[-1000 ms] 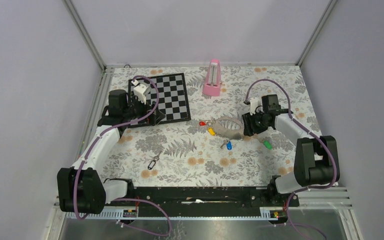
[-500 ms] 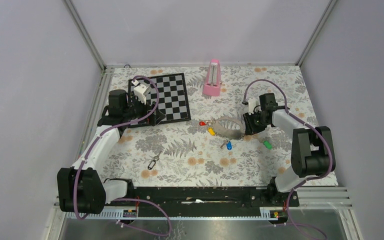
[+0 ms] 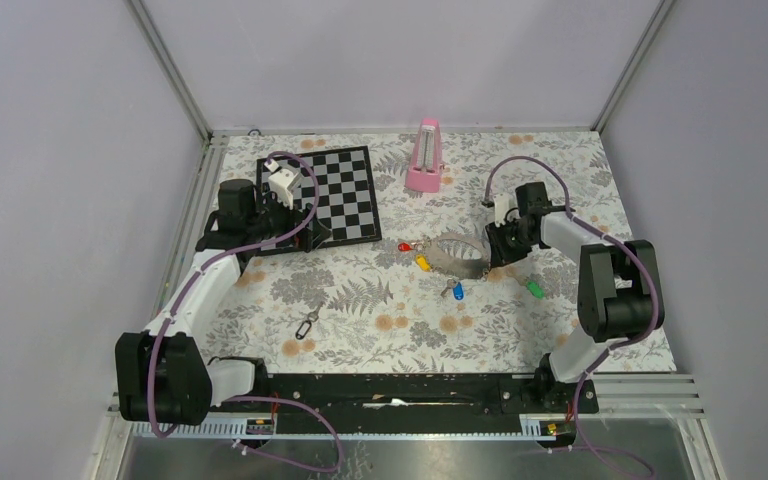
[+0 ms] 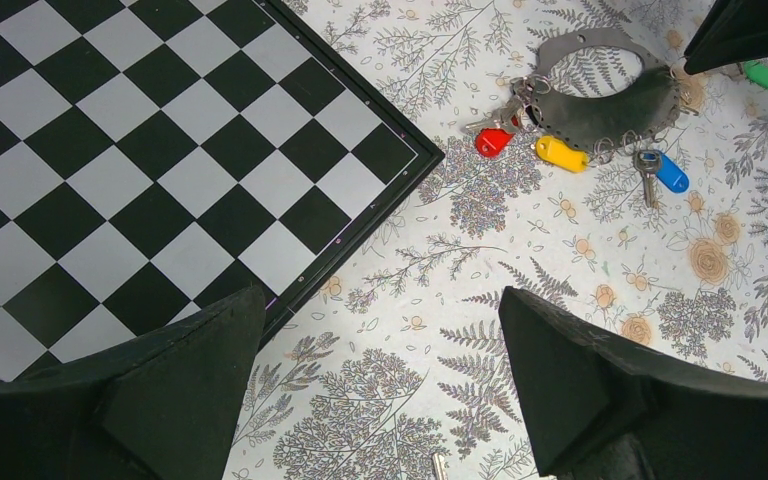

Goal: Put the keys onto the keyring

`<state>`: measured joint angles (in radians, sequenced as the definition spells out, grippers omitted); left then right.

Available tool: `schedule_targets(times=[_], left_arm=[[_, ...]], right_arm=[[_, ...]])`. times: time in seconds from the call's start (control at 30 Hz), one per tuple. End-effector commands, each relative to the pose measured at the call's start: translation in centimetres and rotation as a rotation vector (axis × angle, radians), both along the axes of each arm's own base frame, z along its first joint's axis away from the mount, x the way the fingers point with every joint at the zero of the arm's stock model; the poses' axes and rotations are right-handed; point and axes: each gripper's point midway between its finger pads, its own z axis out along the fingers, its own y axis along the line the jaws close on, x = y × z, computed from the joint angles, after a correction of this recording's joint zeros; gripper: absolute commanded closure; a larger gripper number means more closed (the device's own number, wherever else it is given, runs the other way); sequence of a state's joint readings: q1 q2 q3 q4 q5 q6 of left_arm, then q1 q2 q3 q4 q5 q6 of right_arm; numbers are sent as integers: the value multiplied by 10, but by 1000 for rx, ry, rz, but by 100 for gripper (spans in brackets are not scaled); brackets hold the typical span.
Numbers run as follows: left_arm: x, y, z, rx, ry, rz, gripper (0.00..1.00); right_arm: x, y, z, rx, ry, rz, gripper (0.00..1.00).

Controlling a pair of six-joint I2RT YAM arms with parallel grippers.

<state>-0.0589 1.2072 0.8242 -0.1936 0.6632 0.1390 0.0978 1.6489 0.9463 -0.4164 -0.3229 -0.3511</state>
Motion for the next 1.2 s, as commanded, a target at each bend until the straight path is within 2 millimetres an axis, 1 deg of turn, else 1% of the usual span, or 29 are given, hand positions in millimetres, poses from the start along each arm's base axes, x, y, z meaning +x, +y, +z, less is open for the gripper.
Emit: schedule_targets(times=[0.0, 0.13, 0.2, 0.37, 0.5, 0.57, 0.67, 0.73, 0.77, 0.83, 0.9, 1.0, 1.13, 1.17], left_arm=[[-1, -6, 10, -12, -43, -46, 1], [-1, -7, 10, -12, -44, -48, 1], [-1, -7, 9, -14, -40, -51, 1], [-2, -9, 10, -20, -39, -58, 1], [-2, -15, 10, -19, -33, -66, 1], [-3, -19, 11, -15, -35, -73, 1], [-5, -35, 14, -4, -46, -114, 1], [-7, -48, 18, 5, -64, -156, 1], [-9, -56, 21, 6, -76, -186, 2], [-12, -73, 34, 0, -114, -252, 2], [-16, -91, 50, -21, -147, -324, 3], [-21, -117, 78, -75, -182, -427, 6], [-26, -144, 109, -133, -213, -532, 15], [-28, -151, 117, -150, -219, -561, 19]], right_arm=[[8, 4, 3, 8, 8, 16, 71], [7, 3, 0, 7, 21, 20, 75], [7, 4, 1, 6, 18, 21, 79], [14, 7, 19, 26, -45, 41, 87], [24, 16, 47, 69, -157, 85, 95], [28, 23, 64, 105, -225, 123, 97], [31, 39, 96, 188, -348, 200, 99], [30, 50, 123, 246, -446, 262, 99], [29, 56, 135, 275, -486, 295, 100], [26, 67, 158, 330, -552, 351, 100], [26, 76, 176, 367, -602, 387, 100], [20, 90, 202, 456, -659, 447, 99], [9, 108, 234, 592, -725, 507, 99], [5, 112, 239, 623, -734, 520, 99]])
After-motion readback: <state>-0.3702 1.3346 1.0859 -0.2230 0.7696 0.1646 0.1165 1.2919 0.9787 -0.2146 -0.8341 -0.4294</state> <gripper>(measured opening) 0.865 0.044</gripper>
